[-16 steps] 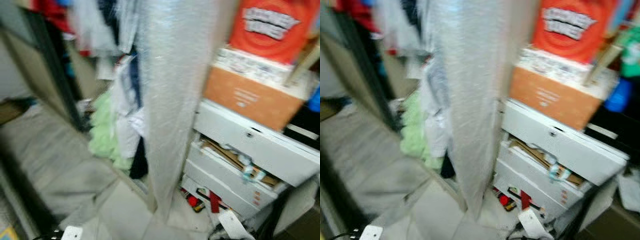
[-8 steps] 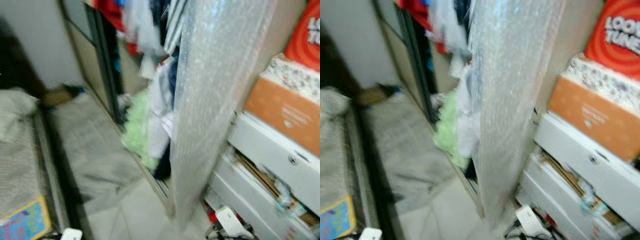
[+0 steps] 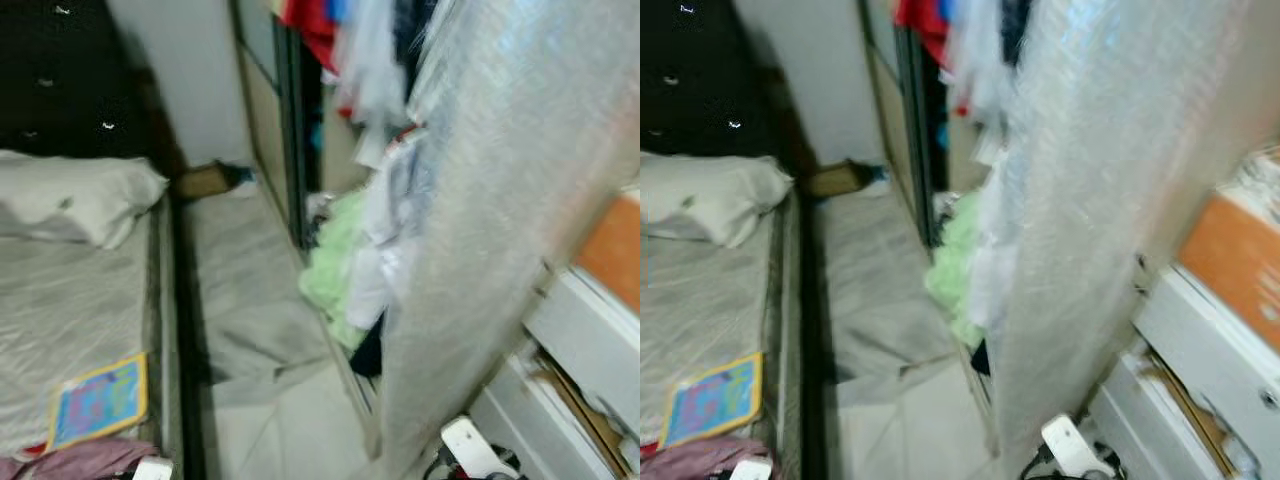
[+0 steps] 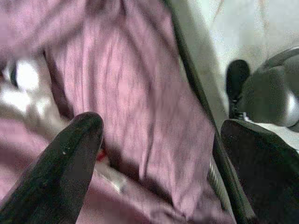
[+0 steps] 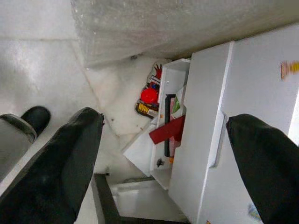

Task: Clean up the room

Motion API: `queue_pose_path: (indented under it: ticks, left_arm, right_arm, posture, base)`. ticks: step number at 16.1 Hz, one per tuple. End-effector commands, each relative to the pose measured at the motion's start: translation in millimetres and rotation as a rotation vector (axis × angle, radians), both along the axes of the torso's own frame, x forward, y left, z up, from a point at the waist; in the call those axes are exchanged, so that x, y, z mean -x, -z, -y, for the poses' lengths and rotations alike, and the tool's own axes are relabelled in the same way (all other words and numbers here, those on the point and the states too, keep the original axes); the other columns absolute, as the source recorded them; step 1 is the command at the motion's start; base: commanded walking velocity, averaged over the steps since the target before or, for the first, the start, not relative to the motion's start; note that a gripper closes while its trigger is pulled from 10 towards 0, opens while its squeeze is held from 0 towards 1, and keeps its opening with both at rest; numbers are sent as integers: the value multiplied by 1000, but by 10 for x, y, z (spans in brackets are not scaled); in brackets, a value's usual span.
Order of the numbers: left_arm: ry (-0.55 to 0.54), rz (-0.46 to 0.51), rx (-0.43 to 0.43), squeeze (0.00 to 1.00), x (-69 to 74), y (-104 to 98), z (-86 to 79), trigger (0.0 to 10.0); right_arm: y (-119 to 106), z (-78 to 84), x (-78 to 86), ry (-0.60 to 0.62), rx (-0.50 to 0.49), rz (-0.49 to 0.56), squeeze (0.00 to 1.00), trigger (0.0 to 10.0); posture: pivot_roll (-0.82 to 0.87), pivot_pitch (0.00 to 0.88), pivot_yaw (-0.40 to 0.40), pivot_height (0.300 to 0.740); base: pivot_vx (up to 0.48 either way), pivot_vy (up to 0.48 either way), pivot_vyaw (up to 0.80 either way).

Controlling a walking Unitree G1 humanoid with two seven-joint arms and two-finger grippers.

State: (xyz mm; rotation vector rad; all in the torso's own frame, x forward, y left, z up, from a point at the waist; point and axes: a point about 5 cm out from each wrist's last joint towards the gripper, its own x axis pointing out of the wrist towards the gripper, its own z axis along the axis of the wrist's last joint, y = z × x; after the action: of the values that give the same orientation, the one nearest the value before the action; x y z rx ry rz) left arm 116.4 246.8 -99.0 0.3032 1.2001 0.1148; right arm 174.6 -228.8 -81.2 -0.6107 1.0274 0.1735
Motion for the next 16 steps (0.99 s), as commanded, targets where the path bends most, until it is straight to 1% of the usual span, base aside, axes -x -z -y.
queue_pose_path:
  ticks: [1,8,16]
  left_arm:
    - [8,9,-11,0,-46,-27,-48,10000]
    - [4,5,-6,0,-53,-29,-50,10000]
    - [0,1,1,0,-55,-27,-43,10000]
  right_arm:
    - [-19,-88,-82,-24,-14,18,0,10000]
    - [-19,-90,-83,-47,-5,13,0,10000]
    - [-22,-99,-91,-67,-4,10,0,10000]
  posture:
    - [-30,0,-28,740]
    - [-28,0,-28,740]
    - [-26,0,-30,740]
  base:
    - [0,0,800]
    - [0,0,800]
    - [0,0,665]
